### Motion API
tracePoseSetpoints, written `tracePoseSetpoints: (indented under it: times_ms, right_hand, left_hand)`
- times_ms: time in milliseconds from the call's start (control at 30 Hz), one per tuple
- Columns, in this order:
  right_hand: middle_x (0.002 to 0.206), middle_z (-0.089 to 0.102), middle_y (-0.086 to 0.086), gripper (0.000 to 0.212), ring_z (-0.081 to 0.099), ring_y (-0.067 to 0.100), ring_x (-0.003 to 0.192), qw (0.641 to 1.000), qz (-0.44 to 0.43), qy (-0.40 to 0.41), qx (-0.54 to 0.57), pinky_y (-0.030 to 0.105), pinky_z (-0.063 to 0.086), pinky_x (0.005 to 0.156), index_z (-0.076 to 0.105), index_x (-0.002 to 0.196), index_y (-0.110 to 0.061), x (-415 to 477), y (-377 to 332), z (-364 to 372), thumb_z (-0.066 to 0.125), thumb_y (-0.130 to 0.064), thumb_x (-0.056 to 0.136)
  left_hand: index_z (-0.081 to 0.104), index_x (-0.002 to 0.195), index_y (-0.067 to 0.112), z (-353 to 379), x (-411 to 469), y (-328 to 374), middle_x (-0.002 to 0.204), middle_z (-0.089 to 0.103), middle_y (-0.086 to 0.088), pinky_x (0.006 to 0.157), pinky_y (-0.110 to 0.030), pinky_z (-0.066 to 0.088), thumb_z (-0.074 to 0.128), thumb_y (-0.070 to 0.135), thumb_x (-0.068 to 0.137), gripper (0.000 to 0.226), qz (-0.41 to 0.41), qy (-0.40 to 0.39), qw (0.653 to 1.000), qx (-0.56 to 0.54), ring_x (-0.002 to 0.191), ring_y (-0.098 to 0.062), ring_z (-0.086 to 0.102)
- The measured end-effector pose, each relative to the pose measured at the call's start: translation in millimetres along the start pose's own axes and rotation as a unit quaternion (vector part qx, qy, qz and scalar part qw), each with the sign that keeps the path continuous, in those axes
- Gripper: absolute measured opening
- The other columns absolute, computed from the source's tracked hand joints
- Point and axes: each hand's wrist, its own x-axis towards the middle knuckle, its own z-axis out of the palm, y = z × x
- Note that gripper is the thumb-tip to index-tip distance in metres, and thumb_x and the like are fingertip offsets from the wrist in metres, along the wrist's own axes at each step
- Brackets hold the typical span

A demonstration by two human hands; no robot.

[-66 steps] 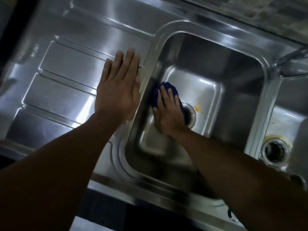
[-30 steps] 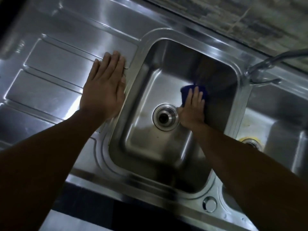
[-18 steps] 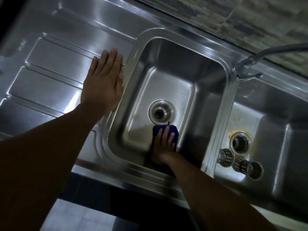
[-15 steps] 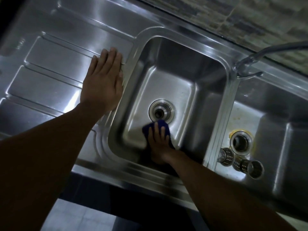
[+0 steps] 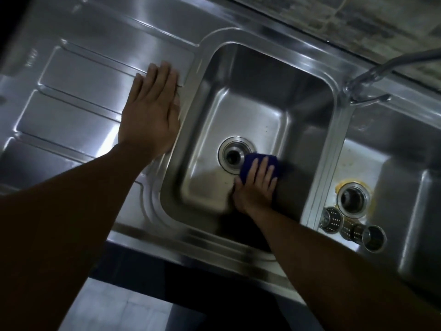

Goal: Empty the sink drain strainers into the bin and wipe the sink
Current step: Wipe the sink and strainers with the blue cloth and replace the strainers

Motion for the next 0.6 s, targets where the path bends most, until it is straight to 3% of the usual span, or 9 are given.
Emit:
tracePoseSetpoints:
  times_ms: [233,367,433,600]
  right_hand:
    - [0.169,-0.009,0.009,0.081,-0.008,0.035,0.156,0.995,0.091,0.009,0.026,0.059,-0.003,0.123,-0.003,0.161,-0.017,104,-35,-16,0.020,-0.061,0.096]
    - [0.168,-0.017,0.001,0.075,-0.016,0.031,0.155,0.995,-0.088,-0.037,0.027,0.054,-0.010,0.121,-0.008,0.160,-0.024,165,-61,-41,0.004,-0.057,0.094]
    - [0.168,-0.017,-0.001,0.071,-0.015,0.029,0.155,0.982,-0.177,-0.058,0.019,0.052,-0.008,0.122,-0.009,0.159,-0.023,165,-90,-41,0.010,-0.050,0.097]
    - [0.169,-0.012,0.003,0.074,-0.011,0.030,0.156,0.958,-0.273,-0.089,0.020,0.055,0.001,0.125,-0.002,0.161,-0.013,86,-99,-24,0.032,-0.038,0.100]
  left_hand:
    - [0.021,0.160,0.011,1,1,0,0.168,0.017,-0.009,0.128,-0.045,0.011,0.022,0.032,0.108,0.055,-0.005,-0.013,1.000,-0.001,0.157,-0.024,0.009]
    - [0.018,0.160,0.013,3,1,-1,0.169,0.014,-0.007,0.128,-0.043,0.008,0.020,0.033,0.109,0.055,-0.006,-0.017,1.000,-0.005,0.157,-0.021,0.006]
    - [0.017,0.160,0.014,4,2,-2,0.169,0.014,-0.007,0.128,-0.044,0.009,0.019,0.034,0.108,0.056,-0.009,-0.016,1.000,-0.003,0.157,-0.021,0.006]
    - [0.020,0.160,0.012,5,1,-3,0.168,0.016,-0.007,0.128,-0.044,0.010,0.023,0.031,0.108,0.055,-0.002,-0.009,1.000,-0.002,0.157,-0.022,0.008]
